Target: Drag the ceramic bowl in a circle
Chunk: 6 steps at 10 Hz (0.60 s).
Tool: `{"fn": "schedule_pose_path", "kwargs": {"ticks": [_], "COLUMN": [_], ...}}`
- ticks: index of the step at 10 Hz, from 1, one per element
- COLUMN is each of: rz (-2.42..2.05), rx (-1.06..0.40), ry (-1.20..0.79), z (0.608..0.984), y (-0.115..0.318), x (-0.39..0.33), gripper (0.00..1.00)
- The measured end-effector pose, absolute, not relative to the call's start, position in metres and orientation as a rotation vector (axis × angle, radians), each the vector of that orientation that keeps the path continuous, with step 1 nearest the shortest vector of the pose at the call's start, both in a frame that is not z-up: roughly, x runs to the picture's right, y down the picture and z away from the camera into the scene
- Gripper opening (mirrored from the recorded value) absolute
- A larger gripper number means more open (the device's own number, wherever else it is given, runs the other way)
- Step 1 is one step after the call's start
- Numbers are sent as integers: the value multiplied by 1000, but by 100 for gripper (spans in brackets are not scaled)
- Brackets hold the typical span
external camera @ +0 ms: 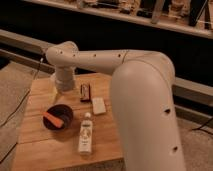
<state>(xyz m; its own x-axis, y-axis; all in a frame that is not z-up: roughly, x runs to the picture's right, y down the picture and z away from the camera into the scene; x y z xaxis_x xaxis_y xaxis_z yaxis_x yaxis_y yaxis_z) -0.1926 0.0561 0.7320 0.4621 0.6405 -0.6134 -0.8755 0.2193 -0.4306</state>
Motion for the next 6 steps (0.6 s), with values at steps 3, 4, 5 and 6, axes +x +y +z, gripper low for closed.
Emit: {"fn": "schedule_pose_path", "kwargs": {"ticks": [3, 4, 5, 6], "rz": [1077, 1073, 1072, 1073], "rx": [-827, -829, -831, -829], "ry": [332, 332, 329, 330], "z": [732, 731, 731, 731], "y": [56, 57, 57, 56], "x": [-194, -196, -197, -196], "gripper": [80, 80, 80, 80]}}
